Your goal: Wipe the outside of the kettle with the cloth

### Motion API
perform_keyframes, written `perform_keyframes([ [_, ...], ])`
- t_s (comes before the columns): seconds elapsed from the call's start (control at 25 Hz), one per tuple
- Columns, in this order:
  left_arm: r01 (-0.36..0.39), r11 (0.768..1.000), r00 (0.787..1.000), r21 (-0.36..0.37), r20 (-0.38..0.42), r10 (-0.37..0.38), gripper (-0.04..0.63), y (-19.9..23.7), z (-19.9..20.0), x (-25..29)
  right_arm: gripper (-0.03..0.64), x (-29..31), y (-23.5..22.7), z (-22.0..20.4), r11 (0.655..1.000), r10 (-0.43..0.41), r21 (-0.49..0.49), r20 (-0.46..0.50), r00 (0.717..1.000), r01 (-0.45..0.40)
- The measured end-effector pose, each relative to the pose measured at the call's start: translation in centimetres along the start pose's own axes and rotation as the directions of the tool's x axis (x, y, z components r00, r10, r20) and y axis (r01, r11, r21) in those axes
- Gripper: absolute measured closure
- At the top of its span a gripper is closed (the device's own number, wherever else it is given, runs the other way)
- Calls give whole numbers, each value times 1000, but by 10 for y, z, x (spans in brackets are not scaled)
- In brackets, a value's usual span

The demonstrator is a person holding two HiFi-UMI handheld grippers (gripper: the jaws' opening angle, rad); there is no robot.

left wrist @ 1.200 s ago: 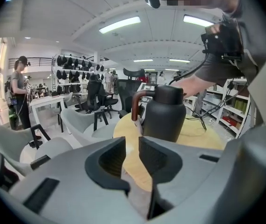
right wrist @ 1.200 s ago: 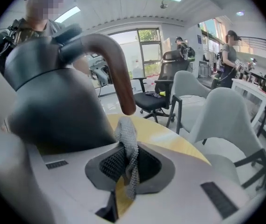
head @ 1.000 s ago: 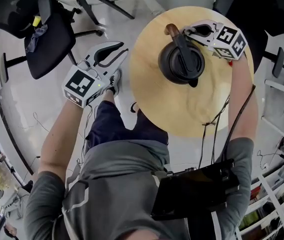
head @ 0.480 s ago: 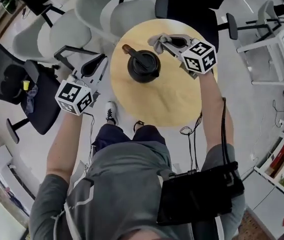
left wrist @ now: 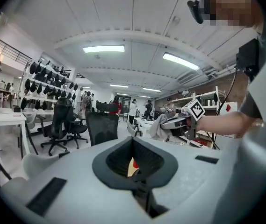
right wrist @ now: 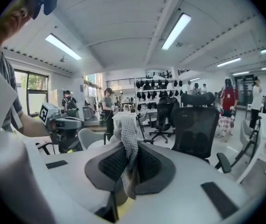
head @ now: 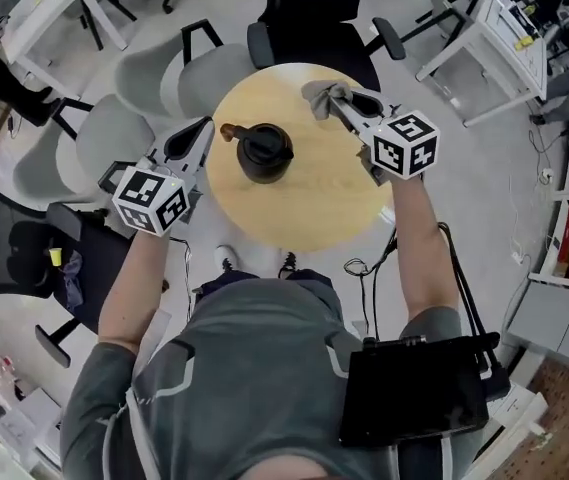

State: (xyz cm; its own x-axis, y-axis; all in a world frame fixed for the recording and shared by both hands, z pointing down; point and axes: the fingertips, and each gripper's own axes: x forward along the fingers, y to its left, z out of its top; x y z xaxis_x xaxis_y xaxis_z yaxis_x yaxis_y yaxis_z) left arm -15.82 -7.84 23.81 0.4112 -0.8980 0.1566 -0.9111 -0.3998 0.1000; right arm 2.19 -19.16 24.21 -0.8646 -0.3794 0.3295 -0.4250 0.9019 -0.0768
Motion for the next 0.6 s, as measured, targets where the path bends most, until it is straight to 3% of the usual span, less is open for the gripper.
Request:
perform_keyframes([
  [0.32,81,994,995,68,44,-84,586,-5,49,6,563,-68,29,52,979,-201,-7,129,971,203],
  [0.6,99,988,989,119,98,-111,586,-4,89,-11,563,-105,59,71,920,-387,26,218,896,391],
])
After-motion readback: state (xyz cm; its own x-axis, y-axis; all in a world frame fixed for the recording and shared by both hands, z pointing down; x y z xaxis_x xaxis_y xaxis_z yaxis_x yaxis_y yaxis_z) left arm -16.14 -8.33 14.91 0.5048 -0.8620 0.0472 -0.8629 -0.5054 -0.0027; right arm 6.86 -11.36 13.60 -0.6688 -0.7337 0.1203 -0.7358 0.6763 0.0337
